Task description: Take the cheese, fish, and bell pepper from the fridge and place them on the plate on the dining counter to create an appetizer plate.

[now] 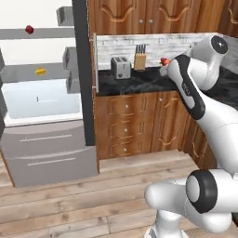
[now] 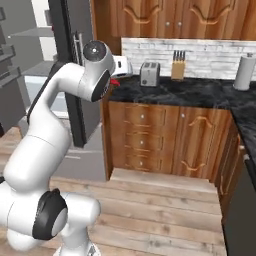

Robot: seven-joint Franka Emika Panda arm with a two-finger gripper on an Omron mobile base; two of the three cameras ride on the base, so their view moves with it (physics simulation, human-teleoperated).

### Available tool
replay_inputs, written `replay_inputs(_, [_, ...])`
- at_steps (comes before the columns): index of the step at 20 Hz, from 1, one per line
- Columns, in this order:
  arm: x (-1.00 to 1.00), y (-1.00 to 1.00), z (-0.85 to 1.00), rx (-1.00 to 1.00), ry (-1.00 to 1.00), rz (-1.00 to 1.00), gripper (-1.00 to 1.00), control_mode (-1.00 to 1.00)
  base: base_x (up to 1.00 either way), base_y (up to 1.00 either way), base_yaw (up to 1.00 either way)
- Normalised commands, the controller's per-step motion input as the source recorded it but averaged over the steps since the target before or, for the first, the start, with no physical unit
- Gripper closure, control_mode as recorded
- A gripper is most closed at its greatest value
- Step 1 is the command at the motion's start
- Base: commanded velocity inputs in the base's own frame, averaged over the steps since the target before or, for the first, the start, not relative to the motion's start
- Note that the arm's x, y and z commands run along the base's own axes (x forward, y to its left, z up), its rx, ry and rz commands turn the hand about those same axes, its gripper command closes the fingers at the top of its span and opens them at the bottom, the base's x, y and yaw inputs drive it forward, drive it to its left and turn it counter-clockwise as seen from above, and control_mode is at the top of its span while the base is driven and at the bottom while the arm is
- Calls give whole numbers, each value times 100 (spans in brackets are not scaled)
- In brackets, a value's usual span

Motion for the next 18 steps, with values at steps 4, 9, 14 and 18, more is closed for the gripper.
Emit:
replay_inputs(4, [0,0,0,0,0,0,100,100,-100,-84,-1])
replay_inputs(9, [0,0,0,0,0,0,100,100,-100,-48,-2])
replay_inputs(14, [0,0,0,0,0,0,100,100,-100,-35,-2])
replay_inputs(18, [0,0,0,0,0,0,100,100,-100,-16,-4])
